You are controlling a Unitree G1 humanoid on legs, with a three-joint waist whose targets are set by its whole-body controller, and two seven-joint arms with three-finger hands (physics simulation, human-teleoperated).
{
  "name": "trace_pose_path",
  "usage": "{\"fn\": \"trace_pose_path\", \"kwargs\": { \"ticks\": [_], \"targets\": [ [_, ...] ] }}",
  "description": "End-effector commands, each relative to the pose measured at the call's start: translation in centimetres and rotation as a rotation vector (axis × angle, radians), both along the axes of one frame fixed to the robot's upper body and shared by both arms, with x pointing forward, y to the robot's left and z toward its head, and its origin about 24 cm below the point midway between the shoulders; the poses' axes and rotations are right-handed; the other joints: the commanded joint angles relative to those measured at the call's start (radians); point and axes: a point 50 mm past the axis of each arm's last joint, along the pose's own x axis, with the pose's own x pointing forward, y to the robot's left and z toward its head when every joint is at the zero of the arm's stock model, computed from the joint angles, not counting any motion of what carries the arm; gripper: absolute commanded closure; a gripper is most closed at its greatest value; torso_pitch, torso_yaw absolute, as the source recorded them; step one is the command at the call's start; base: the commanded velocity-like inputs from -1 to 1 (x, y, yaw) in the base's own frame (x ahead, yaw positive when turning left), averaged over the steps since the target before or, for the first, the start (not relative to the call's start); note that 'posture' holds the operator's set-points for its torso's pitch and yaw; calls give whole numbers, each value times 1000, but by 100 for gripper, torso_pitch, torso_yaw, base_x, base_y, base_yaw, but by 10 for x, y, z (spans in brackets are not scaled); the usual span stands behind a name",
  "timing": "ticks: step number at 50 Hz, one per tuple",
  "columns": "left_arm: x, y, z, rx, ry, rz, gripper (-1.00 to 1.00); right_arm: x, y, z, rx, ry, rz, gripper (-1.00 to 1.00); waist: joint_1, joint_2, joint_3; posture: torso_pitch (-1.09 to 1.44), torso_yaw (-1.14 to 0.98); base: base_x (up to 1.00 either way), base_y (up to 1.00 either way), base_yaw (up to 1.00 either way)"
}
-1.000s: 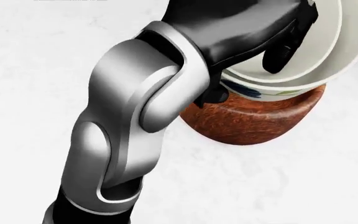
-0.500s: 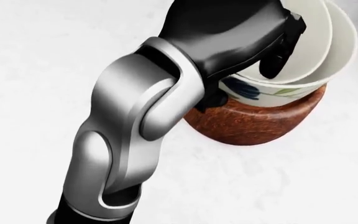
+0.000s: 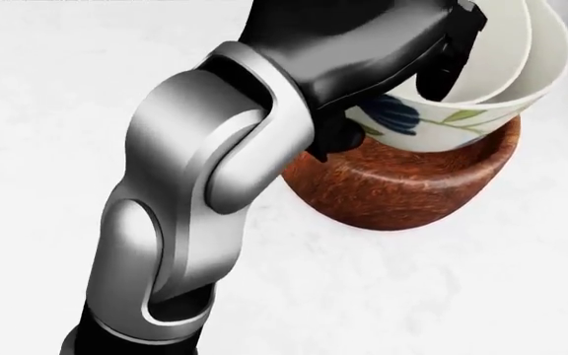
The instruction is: Stack the bowls from largest to smallest.
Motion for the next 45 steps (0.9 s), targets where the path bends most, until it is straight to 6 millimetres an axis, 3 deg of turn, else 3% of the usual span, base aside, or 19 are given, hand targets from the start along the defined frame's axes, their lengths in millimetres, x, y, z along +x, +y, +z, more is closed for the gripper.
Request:
{"fn": "trace_pose_path", "kwargs": {
  "ticks": [1,6,19,34,43,44,45],
  "targets": [
    [-10,0,17,-52,-88,-24,31,-4,1,8,-28,-48,-12,-100,0,-8,-23,0,0,0,0,0],
    [-8,0,10,-44,-84,-24,29,-1,0,5,-27,-46,-11,-100,-2,-7,-24,0,0,0,0,0],
    [-10,2,5,-29,-73,-26,-1,-3,0,5,-24,-45,-10,-100,-2,-5,-24,0,0,0,0,0],
    [-13,12,5,-30,-95,-23,-9,-4,0,5,-23,-47,-13,-100,-1,-4,-22,0,0,0,0,0],
    [-21,33,36,-81,-127,-8,-12,-7,-1,13,-29,-55,-14,-100,1,-4,-18,0,0,0,0,0],
    [-24,59,51,-124,-140,24,-13,-9,2,22,-48,-62,-10,-100,1,-3,-16,0,0,0,0,0],
    [-25,67,55,-137,-141,34,-14,-10,3,25,-51,-63,-10,-100,3,-1,-16,0,0,0,0,0]
  ]
}}
